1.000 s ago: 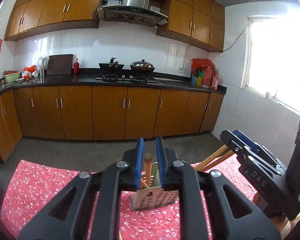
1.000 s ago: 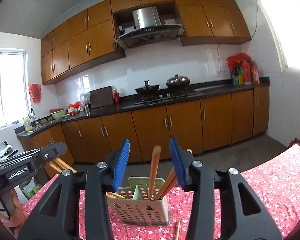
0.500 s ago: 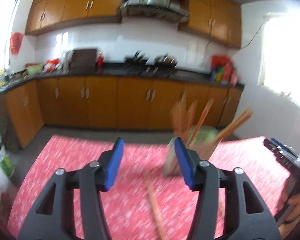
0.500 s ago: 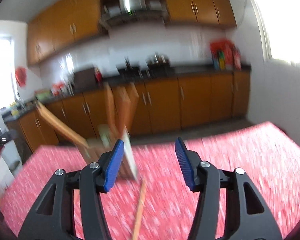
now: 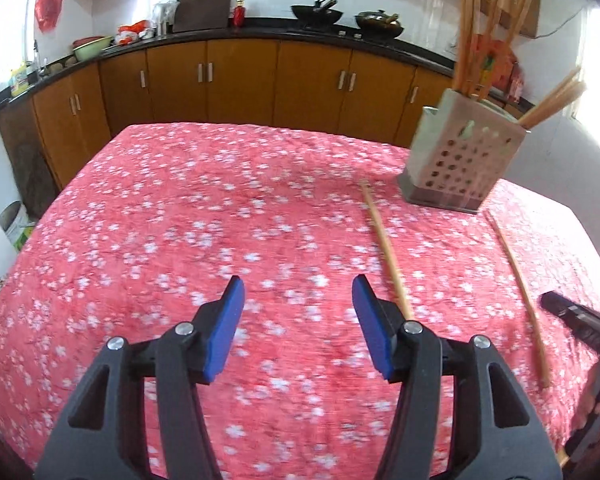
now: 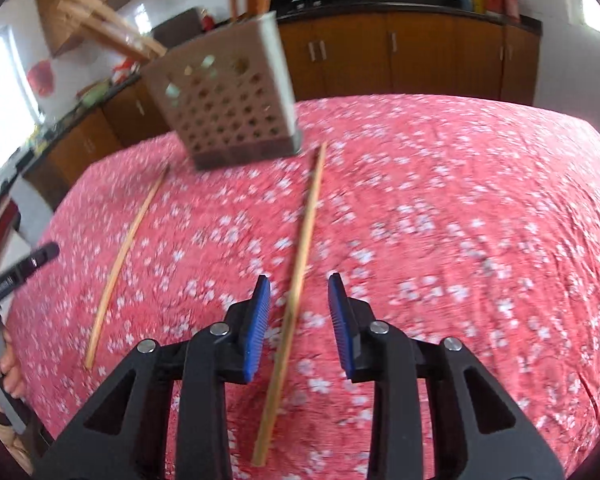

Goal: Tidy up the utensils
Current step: 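Grasp the last chopstick with the right tool while the left tool grasps another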

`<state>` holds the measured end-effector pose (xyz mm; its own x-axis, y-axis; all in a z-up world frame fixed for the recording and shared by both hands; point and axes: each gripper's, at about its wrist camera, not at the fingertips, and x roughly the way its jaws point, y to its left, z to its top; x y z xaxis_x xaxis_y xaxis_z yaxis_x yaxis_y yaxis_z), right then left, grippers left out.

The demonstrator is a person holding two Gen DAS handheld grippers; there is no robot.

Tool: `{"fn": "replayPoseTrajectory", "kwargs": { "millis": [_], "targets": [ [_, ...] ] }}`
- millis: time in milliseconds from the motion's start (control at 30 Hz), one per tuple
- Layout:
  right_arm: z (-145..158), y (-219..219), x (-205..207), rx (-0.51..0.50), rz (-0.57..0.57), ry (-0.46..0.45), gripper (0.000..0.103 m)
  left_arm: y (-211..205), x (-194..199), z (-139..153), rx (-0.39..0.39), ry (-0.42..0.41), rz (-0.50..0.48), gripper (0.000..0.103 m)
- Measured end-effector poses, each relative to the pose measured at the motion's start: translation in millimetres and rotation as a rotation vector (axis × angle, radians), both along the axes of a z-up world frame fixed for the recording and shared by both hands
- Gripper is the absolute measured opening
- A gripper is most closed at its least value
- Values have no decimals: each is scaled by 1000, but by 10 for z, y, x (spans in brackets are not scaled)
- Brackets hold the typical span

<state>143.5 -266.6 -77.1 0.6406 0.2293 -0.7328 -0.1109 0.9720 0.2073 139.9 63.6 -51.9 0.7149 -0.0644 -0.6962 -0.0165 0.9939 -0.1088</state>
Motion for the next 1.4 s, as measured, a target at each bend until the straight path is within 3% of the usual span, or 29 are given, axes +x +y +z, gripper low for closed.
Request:
{"fn": "replayPoseTrajectory", "kwargs": {
  "millis": [67, 133, 367, 633, 1100, 1400],
  "targets": [
    [-64, 76, 29, -33, 6, 18, 14, -90, -2, -4, -11, -2, -29, 56],
    [-128, 99, 34, -55, -1, 31, 8, -201, 10, -13, -21, 2, -56, 55],
    [-147, -182, 70, -50, -94, 32, 7, -676, 68, -184, 22, 60, -139, 35],
    [-160, -219, 63, -53, -100, 24, 7, -787, 241, -340, 47, 122, -112, 9],
    [-152, -198, 341, -114, -104, 9, 7, -160, 576, -378, 79, 127, 34, 10],
    [-168, -211, 455, -110, -116, 12, 8, -78, 631, -369, 49, 119, 39, 11]
  ]
}}
